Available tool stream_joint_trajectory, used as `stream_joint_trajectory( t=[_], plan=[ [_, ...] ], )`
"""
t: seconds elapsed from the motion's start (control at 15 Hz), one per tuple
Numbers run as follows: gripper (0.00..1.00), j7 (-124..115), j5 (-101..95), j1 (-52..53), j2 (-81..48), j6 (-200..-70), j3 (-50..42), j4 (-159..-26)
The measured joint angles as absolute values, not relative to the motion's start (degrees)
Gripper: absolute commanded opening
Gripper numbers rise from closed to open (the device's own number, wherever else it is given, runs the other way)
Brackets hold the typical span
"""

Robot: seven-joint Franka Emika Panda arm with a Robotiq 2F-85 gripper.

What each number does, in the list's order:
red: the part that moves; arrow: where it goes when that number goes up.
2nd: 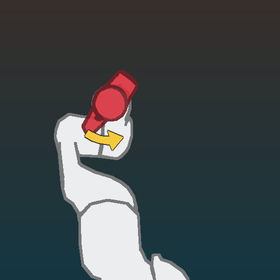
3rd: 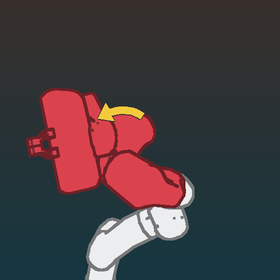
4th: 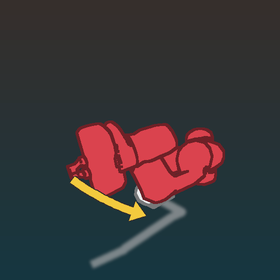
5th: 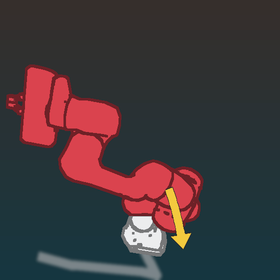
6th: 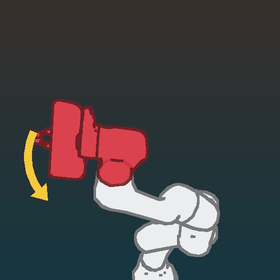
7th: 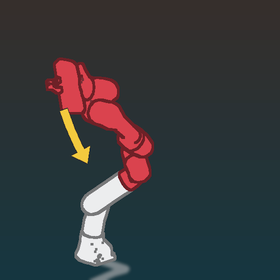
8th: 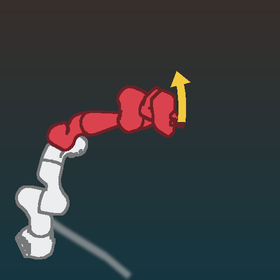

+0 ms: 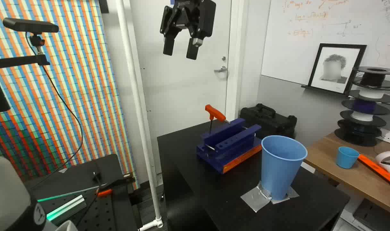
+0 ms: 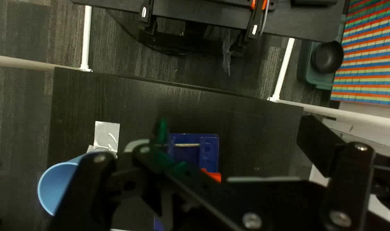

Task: Place the orange wrench inside the large blue cup on the right

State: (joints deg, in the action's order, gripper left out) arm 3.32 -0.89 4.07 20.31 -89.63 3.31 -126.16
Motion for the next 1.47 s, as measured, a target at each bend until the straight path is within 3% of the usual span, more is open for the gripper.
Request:
stream_joint_trajectory(
  t=[0.67, 1.47],
  plan=[
    [1.00, 3.3, -1.3, 4.1, 20.5, -91.0, 3.4, -125.9],
    [1.00, 3.2, -12.4, 5.5, 19.8, -123.7, 8.0, -139.3]
  ],
)
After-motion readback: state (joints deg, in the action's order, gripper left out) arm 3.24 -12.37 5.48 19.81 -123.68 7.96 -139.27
